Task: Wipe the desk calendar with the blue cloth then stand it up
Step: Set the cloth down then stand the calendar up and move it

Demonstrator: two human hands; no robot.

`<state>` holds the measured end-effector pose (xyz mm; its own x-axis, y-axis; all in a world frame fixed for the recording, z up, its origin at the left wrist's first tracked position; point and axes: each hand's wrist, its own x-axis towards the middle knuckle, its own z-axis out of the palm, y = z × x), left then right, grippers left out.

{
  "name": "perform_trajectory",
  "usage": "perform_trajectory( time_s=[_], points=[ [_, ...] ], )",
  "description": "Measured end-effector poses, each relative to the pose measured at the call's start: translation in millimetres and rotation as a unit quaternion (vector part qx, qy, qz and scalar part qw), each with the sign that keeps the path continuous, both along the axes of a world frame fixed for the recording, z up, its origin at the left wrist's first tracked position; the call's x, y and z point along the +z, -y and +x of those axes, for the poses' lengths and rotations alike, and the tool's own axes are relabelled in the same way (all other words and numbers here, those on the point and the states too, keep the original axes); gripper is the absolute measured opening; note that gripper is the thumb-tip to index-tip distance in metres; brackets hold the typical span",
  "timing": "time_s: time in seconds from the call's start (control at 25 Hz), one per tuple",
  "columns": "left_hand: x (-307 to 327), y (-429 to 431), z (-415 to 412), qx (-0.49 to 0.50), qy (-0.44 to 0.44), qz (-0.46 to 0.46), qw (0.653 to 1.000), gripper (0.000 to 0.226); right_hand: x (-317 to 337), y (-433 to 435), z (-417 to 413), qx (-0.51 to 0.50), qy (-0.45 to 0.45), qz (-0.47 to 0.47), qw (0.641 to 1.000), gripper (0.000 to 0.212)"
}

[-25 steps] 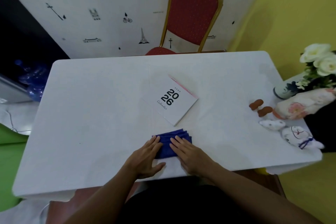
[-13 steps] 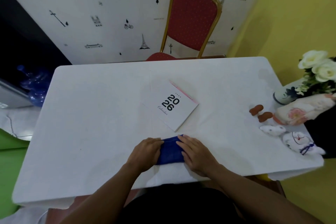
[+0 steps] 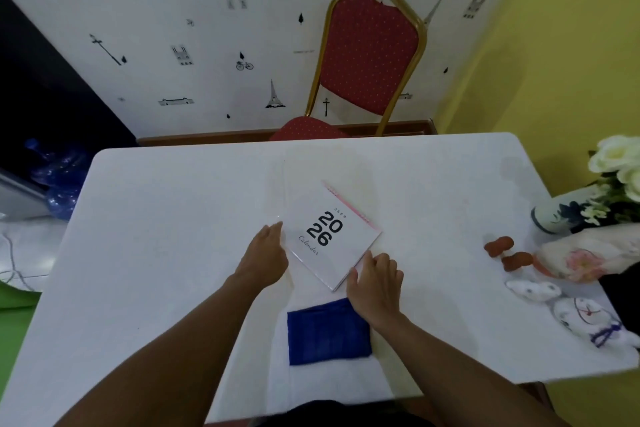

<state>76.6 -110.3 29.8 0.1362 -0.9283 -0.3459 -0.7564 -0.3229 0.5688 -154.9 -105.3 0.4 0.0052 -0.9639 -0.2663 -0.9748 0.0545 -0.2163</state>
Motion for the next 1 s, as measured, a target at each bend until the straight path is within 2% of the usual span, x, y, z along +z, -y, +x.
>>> perform_trajectory(
  time_s=[0.2, 0.28, 0.36, 0.48, 0.6, 0.68, 0.8, 0.88, 1.0],
  points=[
    [-4, 42, 0, 0.001, -0.029, 0.018, 0.999, 0.059, -10, 7, 11, -0.077, 0.069, 0.025, 0.994, 0.024],
    [-9, 56, -3, -0.014, -0.032, 0.043, 0.998, 0.064, -13, 8, 17, -0.122, 0.092, 0.028, 0.988, 0.027],
    [-15, 68, -8, -0.011, -0.042, 0.056, 0.997, 0.057, -14, 11, 23, -0.16, 0.12, 0.037, 0.979, 0.037],
    [-18, 73, -15, 0.04, -0.033, 0.017, 0.999, 0.029, -12, 19, 31, -0.223, 0.217, 0.041, 0.95, 0.039],
    [-19, 71, -13, 0.085, -0.027, 0.017, 0.996, 0.031, -7, 26, 35, -0.276, 0.334, 0.042, 0.9, 0.041],
    [-19, 68, -8, 0.114, -0.034, 0.032, 0.992, 0.027, -3, 33, 33, -0.282, 0.357, 0.047, 0.889, 0.045],
    [-20, 59, -2, 0.152, -0.057, 0.064, 0.985, 0.021, 3, 43, 25, -0.256, 0.363, 0.042, 0.895, 0.041],
    [-19, 51, -1, 0.167, -0.084, 0.059, 0.981, 0.024, 5, 48, 20, -0.245, 0.374, 0.039, 0.894, 0.048],
    [-11, 39, -5, 0.192, -0.114, 0.031, 0.974, 0.036, 8, 53, 13, -0.276, 0.401, 0.046, 0.872, 0.063]
  ],
)
